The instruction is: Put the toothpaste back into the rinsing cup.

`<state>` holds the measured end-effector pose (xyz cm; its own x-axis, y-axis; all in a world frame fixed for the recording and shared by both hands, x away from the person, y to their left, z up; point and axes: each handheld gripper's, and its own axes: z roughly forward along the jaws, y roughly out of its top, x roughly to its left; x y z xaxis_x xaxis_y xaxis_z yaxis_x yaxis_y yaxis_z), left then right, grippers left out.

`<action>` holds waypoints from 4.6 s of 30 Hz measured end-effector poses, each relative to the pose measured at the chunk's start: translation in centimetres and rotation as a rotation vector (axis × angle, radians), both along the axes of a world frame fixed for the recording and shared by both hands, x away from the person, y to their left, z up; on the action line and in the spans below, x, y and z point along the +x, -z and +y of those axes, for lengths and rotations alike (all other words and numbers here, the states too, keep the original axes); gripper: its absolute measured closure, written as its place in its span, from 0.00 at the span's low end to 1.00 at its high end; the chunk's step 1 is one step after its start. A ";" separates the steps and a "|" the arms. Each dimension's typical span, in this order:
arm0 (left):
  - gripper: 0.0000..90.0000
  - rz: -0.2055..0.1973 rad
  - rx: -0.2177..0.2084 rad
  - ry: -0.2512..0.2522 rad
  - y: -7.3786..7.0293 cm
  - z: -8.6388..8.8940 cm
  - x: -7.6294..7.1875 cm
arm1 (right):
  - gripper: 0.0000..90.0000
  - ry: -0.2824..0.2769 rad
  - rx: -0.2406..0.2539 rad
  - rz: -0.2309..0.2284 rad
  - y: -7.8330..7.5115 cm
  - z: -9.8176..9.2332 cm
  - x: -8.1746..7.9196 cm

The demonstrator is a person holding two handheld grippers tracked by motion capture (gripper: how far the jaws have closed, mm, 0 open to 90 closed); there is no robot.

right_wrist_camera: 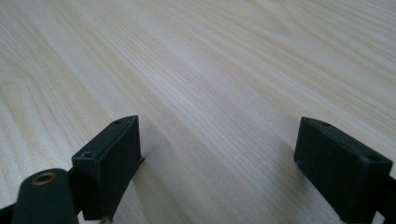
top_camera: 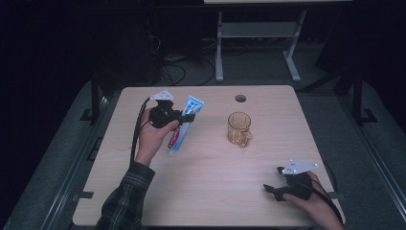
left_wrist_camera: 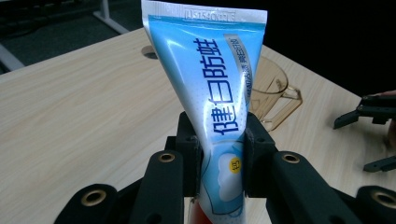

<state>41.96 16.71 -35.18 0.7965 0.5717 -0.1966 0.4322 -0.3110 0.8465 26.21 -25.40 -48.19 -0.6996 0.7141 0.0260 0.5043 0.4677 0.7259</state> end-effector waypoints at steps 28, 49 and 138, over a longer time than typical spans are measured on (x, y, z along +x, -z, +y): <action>0.80 -0.079 -0.034 0.102 -3.4 -5.1 1.7 | 0.15 -0.002 0.008 0.007 0.0 0.1 -0.1; 0.80 -0.137 -0.059 0.170 -5.3 -9.2 3.0 | 0.15 -0.004 0.005 0.002 0.0 0.0 0.0; 0.79 -0.136 -0.045 0.257 -0.2 -18.0 6.5 | 0.15 -0.007 0.011 0.005 0.0 0.1 -0.1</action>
